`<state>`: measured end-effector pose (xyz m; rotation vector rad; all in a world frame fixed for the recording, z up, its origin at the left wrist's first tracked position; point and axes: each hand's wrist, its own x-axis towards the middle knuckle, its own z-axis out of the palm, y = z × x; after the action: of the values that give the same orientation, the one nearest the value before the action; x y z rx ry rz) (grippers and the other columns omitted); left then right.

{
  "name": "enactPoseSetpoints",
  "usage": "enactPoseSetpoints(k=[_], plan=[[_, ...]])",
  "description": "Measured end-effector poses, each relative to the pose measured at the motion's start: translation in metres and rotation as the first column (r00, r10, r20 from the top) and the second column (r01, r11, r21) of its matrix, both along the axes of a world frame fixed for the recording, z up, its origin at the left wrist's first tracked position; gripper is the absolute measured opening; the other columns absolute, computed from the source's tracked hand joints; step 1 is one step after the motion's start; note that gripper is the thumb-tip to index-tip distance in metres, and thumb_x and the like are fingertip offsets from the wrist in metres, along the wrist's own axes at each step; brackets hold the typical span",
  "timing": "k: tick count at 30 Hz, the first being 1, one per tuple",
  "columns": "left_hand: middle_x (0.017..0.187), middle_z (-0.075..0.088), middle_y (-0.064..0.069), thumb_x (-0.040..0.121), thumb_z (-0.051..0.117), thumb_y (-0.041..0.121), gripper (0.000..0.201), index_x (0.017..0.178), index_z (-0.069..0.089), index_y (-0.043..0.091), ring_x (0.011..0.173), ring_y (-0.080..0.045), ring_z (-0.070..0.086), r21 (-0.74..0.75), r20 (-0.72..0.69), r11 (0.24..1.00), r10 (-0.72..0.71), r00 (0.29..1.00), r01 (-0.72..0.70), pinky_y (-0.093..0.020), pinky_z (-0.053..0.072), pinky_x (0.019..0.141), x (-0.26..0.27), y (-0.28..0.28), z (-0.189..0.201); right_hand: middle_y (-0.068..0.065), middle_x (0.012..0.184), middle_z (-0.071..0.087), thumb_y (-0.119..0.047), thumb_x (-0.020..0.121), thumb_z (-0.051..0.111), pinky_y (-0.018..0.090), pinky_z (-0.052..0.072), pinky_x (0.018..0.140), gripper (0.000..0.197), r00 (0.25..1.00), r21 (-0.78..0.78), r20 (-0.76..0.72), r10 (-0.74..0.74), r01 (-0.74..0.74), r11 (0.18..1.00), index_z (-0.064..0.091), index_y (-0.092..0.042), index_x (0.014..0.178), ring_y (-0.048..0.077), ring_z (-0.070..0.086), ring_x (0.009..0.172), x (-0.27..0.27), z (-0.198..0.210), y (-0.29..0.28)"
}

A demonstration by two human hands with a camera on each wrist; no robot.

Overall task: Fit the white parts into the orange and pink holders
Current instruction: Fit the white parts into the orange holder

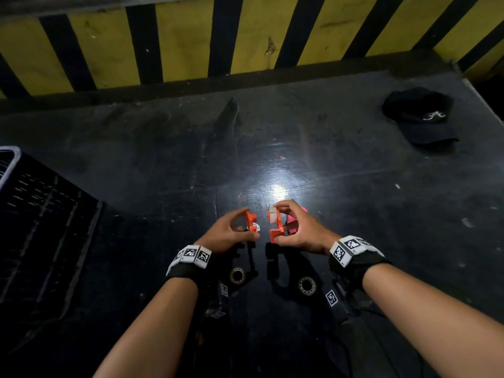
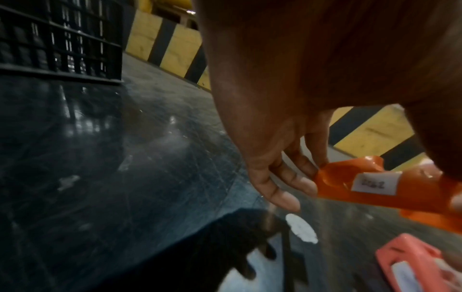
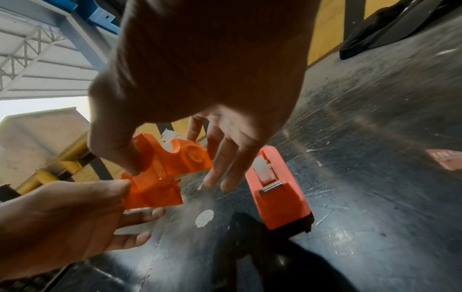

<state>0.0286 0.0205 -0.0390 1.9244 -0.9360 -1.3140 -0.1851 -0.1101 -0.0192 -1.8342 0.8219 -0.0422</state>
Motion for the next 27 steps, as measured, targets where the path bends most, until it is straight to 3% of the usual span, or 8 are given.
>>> enactPoseSetpoints(k=[2,5,8,11,15,21,24,27], plan=[[0.131,0.07,-0.002,0.07,0.093,0.024,0.096,0.153,0.045,0.023,0.116,-0.017,0.072,-0.029,-0.099,0.999,-0.016,0.995,0.014,-0.036,0.06,0.098,-0.005,-0.003,0.01,-0.01,0.14,0.059,-0.037,0.063,0.085,0.05,0.05,0.111,0.075,1.0,0.012,0.003,0.001,-0.001,1.0,0.046,-0.052,0.125,0.013,0.056,0.135,-0.002,0.001,-0.001],[0.138,0.067,-0.007,0.077,0.088,0.012,0.093,0.156,0.04,0.022,0.118,-0.017,0.072,-0.053,-0.164,0.998,-0.033,0.986,0.024,-0.028,0.059,0.095,-0.014,-0.005,0.02,-0.005,0.141,0.059,-0.038,0.062,0.086,0.05,0.052,0.109,0.076,1.0,0.04,0.029,0.004,-0.005,0.999,0.047,-0.05,0.126,0.014,0.058,0.133,-0.002,0.006,0.003],[0.142,0.064,-0.01,0.079,0.086,0.008,0.096,0.159,0.035,0.022,0.122,-0.02,0.07,-0.073,-0.196,0.997,-0.047,0.979,0.033,-0.027,0.058,0.095,-0.02,-0.005,0.024,-0.002,0.14,0.06,-0.038,0.06,0.087,0.047,0.056,0.106,0.078,0.997,0.073,0.066,-0.035,0.03,0.997,0.05,-0.041,0.129,0.014,0.061,0.13,-0.005,0.009,0.007],[0.142,0.064,-0.006,0.079,0.085,0.004,0.097,0.16,0.033,0.02,0.122,-0.018,0.07,-0.075,-0.23,0.997,-0.049,0.972,0.032,-0.025,0.058,0.094,-0.021,-0.002,0.025,-0.003,0.139,0.059,-0.038,0.06,0.087,0.046,0.057,0.106,0.082,0.997,0.083,0.069,-0.037,0.031,0.996,0.05,-0.034,0.133,0.014,0.061,0.13,-0.008,0.012,0.007],[0.145,0.062,-0.002,0.075,0.088,0.008,0.103,0.161,0.032,0.022,0.129,-0.018,0.065,-0.071,-0.235,0.997,-0.054,0.971,0.038,-0.034,0.054,0.105,-0.025,0.003,0.03,-0.004,0.138,0.06,-0.039,0.059,0.089,0.048,0.056,0.106,0.082,0.998,0.073,0.055,-0.022,0.018,0.997,0.051,-0.035,0.132,0.016,0.062,0.129,-0.011,0.017,0.007],[0.148,0.059,0.004,0.079,0.083,-0.001,0.099,0.161,0.031,0.019,0.126,-0.008,0.065,-0.084,-0.237,0.994,-0.086,0.968,0.068,-0.015,0.056,0.091,-0.027,0.007,0.04,-0.007,0.131,0.064,-0.034,0.059,0.094,0.048,0.059,0.1,0.079,0.999,0.011,0.04,0.016,-0.017,1.0,0.051,-0.038,0.125,0.017,0.069,0.117,-0.014,0.023,0.006],[0.143,0.062,0.007,0.08,0.082,-0.002,0.098,0.16,0.032,0.02,0.13,-0.017,0.064,-0.098,-0.23,0.994,-0.079,0.97,0.058,-0.023,0.055,0.1,-0.027,0.008,0.044,-0.003,0.131,0.065,-0.026,0.062,0.094,0.044,0.061,0.098,0.078,0.998,-0.013,0.057,0.021,-0.02,1.0,0.05,-0.04,0.125,0.013,0.073,0.11,-0.014,0.028,0.005],[0.147,0.06,0.007,0.079,0.084,-0.001,0.1,0.161,0.03,0.022,0.13,-0.015,0.064,-0.097,-0.225,0.992,-0.099,0.969,0.079,-0.025,0.054,0.102,-0.027,0.007,0.049,-0.006,0.129,0.067,-0.022,0.063,0.094,0.042,0.062,0.096,0.074,0.997,-0.034,0.076,0.029,-0.027,0.999,0.054,-0.039,0.123,0.012,0.074,0.107,-0.015,0.032,0.004]])
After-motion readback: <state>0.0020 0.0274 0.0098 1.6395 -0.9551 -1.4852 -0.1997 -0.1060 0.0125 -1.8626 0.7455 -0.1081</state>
